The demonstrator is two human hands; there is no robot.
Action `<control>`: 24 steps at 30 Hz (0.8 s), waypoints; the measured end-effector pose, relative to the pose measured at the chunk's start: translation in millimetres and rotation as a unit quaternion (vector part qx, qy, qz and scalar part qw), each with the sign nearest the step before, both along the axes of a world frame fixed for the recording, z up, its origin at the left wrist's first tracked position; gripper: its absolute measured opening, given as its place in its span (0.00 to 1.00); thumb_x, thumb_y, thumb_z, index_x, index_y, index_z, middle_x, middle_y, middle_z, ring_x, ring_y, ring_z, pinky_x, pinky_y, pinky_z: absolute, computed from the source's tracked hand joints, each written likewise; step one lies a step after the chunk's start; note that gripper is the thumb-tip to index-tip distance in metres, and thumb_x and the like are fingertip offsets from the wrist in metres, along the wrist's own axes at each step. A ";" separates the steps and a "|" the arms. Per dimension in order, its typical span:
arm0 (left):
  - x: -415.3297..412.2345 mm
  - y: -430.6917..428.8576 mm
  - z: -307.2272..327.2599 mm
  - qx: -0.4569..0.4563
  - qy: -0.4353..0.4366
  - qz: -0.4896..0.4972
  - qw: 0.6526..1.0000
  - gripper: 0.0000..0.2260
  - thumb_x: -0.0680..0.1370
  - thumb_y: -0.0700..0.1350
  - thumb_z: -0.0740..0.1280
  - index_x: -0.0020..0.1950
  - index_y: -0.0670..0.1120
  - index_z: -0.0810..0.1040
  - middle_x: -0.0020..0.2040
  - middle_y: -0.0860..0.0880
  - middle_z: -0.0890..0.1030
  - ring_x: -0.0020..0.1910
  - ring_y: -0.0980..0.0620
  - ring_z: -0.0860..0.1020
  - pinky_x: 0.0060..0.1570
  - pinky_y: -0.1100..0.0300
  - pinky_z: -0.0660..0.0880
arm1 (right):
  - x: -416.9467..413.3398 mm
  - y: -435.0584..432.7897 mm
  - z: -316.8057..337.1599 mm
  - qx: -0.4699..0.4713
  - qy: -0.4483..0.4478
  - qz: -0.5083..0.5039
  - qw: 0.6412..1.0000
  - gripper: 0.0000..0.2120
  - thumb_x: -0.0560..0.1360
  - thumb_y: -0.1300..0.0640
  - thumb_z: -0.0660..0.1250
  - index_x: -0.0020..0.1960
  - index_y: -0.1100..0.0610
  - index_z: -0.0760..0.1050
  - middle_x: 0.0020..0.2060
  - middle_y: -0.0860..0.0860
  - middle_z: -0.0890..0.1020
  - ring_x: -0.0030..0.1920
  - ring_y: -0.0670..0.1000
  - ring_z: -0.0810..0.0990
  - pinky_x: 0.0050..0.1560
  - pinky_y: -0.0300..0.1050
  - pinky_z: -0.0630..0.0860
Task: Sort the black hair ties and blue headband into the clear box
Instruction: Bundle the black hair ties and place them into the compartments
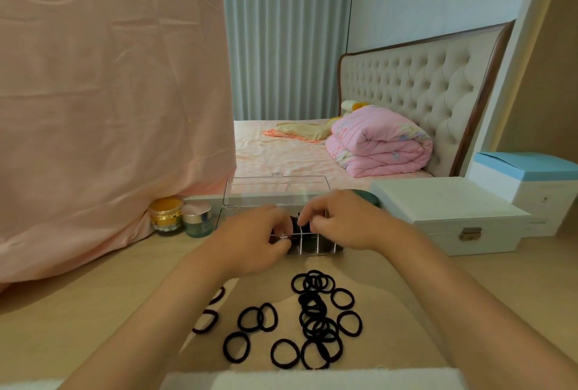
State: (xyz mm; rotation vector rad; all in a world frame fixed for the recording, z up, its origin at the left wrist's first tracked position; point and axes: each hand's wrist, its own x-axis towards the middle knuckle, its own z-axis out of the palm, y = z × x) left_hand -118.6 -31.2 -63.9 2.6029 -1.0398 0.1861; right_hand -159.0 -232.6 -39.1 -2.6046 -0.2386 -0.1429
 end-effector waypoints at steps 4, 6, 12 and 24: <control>-20.0 16.0 -0.8 0.140 0.081 0.040 0.986 0.09 0.75 0.62 0.64 0.50 0.60 0.73 0.48 0.59 0.75 0.46 0.58 0.75 0.48 0.57 0.76 | -17.6 19.3 -1.0 -0.131 0.140 0.037 0.981 0.18 0.76 0.49 0.67 0.66 0.44 0.77 0.50 0.40 0.79 0.47 0.42 0.79 0.47 0.38 0.75; -28.7 23.5 0.8 0.195 0.127 0.074 0.970 0.15 0.73 0.66 0.65 0.53 0.59 0.73 0.50 0.57 0.76 0.47 0.56 0.75 0.51 0.56 0.76 | -29.1 25.3 -4.1 -0.181 0.211 0.022 0.960 0.31 0.73 0.43 0.72 0.73 0.40 0.68 0.64 0.45 0.74 0.59 0.49 0.77 0.57 0.46 0.78; -45.2 35.9 0.8 0.289 0.240 0.096 0.922 0.26 0.68 0.66 0.73 0.60 0.56 0.73 0.55 0.54 0.78 0.50 0.52 0.79 0.49 0.58 0.77 | -49.8 35.7 -16.4 -0.282 0.300 -0.008 0.911 0.50 0.65 0.41 0.78 0.79 0.36 0.52 0.73 0.52 0.59 0.68 0.60 0.71 0.62 0.56 0.78; -22.8 38.6 -14.9 0.118 0.152 0.033 0.981 0.16 0.76 0.55 0.71 0.62 0.58 0.74 0.52 0.58 0.76 0.50 0.57 0.75 0.49 0.62 0.74 | -30.5 51.3 -32.2 -0.182 0.193 0.011 0.964 0.37 0.73 0.48 0.74 0.77 0.41 0.61 0.71 0.49 0.67 0.64 0.53 0.75 0.62 0.49 0.77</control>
